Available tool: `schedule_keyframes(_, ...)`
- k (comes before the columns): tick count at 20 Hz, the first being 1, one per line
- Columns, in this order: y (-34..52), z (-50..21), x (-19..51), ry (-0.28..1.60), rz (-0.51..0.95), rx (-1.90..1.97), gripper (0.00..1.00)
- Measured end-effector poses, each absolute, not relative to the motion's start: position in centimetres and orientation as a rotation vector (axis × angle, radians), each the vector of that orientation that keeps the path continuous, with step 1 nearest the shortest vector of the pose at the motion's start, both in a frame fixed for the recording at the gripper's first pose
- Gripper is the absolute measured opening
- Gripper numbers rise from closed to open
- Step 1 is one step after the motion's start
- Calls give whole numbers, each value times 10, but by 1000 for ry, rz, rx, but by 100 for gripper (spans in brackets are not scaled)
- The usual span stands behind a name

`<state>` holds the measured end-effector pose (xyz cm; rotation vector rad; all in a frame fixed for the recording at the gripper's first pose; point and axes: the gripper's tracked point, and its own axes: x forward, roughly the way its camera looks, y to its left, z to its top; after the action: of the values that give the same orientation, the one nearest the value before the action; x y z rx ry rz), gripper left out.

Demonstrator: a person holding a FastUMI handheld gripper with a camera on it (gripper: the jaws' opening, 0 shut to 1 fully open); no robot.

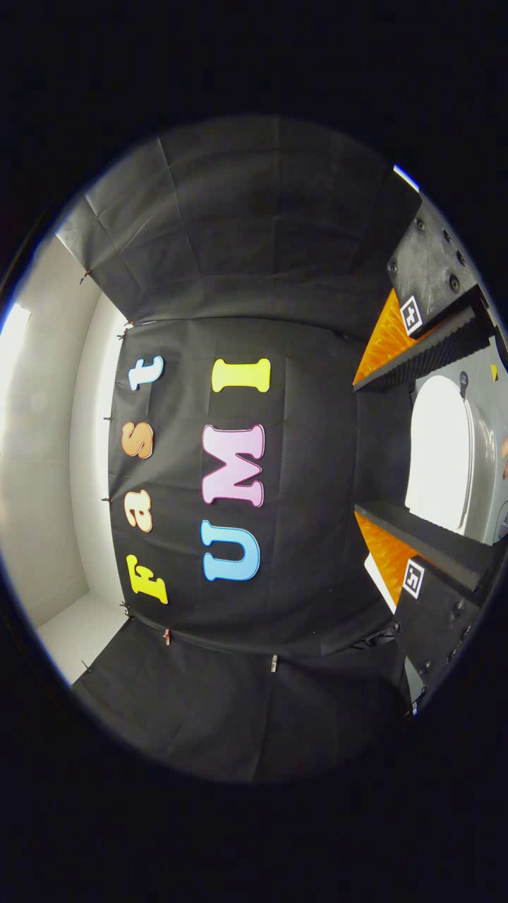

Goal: Open the toilet lid.

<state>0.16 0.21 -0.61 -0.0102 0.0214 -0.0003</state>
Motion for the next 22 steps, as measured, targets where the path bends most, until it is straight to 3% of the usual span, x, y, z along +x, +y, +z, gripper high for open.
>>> schedule_keyframes(15, -14, -24, 7, 54, -53, 12, 99)
schedule_keyframes(22, -49, -73, 34, 144, -79, 73, 99)
